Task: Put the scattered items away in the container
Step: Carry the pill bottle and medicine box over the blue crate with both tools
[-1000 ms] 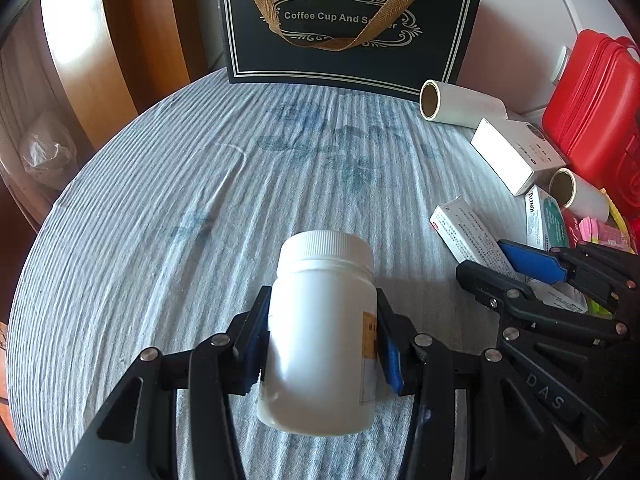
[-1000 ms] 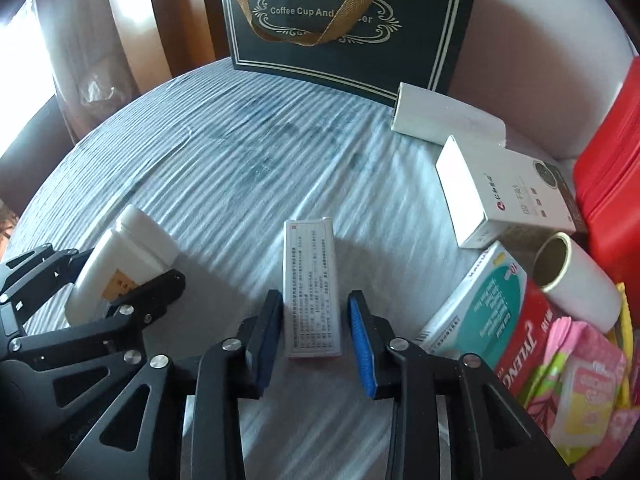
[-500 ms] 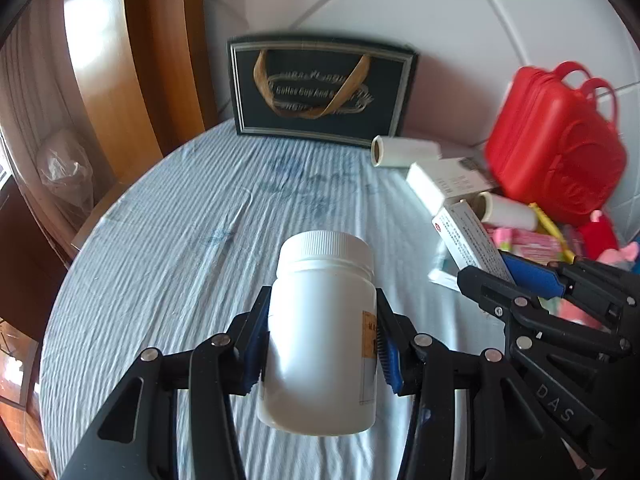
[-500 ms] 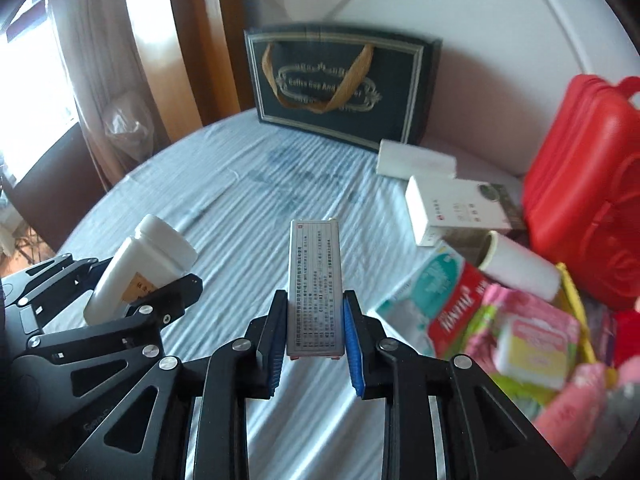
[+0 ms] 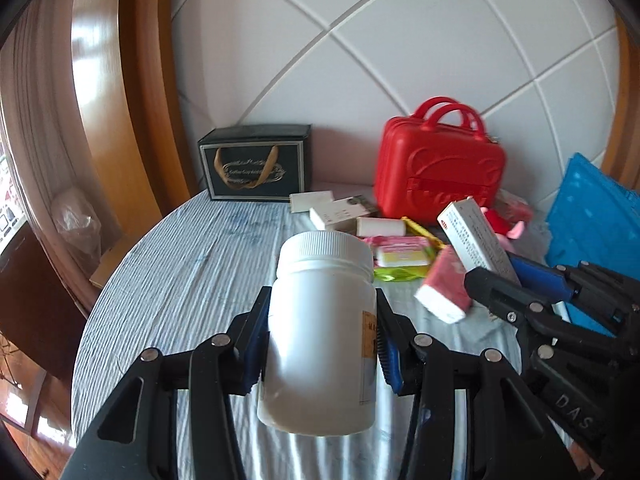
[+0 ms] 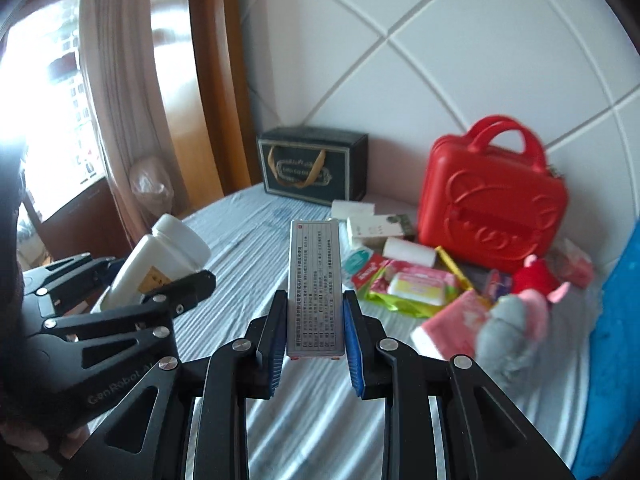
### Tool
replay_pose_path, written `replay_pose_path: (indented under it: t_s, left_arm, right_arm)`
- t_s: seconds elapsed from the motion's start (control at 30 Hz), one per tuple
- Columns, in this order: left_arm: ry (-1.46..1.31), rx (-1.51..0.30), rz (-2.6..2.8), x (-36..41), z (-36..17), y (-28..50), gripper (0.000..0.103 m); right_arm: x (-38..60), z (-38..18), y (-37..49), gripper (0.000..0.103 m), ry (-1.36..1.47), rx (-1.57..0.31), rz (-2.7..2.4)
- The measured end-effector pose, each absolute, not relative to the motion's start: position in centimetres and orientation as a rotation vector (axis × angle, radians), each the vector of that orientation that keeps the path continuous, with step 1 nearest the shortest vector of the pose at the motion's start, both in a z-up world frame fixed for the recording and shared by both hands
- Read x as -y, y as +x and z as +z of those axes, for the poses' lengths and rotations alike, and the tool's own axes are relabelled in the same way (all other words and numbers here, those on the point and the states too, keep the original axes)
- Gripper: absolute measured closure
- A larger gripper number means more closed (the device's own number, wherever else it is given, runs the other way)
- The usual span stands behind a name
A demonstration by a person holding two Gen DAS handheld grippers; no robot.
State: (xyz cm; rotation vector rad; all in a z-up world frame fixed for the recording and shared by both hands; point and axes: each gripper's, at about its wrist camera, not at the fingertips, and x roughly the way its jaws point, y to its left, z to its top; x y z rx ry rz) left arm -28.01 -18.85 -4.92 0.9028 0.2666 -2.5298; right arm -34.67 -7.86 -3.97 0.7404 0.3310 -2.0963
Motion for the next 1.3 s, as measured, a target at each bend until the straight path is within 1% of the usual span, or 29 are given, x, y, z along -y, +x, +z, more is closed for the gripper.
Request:
replay_pose_path:
  t_s: [0.3, 0.43, 0.53, 0.67, 0.77, 0.93, 1.03, 1.13, 1.3]
  left_arm:
    - [0.844, -0.146, -2.837, 7.0, -0.5, -26.7, 0.057]
    - [0.844, -0.118, -2.974, 2.0, 0.6, -26.3, 0.057]
    - [0.856, -0.103, -3.054, -2.0, 1.6, -26.1, 0.057]
    - [0.818, -0.003, -3.161, -8.7, 3.5, -26.0, 0.057]
    - [0.772, 0.024, -3.213, -13.3, 4.9, -26.3, 0.057]
    - [0.736, 0.060, -3.261, -22.7, 6.6, -27.7, 0.057]
    - [0.815, 0.085, -3.261, -28.2, 6.6, -30.3, 0.057]
    - [0.971, 0.130, -3.197, -33.4, 5.9, -33.3, 0.057]
    - [1.211, 0.127, -3.072, -37.7, 4.6, -36.6, 0.057]
  right_arm:
    - [-5.9, 1.4, -30.3, 0.077, 0.656, -0.278, -2.350]
    - [-11.4, 3.2, -28.7, 0.077, 0.682, -0.231, -2.506]
    - [-15.0, 4.4, -27.3, 0.077, 0.671, -0.232, -2.604]
    - [-21.3, 5.8, -25.8, 0.077, 0.651, -0.180, -2.729]
    - [-26.3, 6.6, -25.5, 0.077, 0.632, -0.121, -2.803]
    - [-34.4, 7.2, -27.5, 0.077, 0.617, -0.117, -2.871]
    - [-38.9, 7.0, -29.3, 0.077, 0.645, -0.114, -2.874]
    - [-43.7, 6.4, -31.8, 0.077, 0.704, -0.144, -2.864]
    - [-47.9, 4.6, -35.6, 0.077, 0.826, -0.185, -2.800]
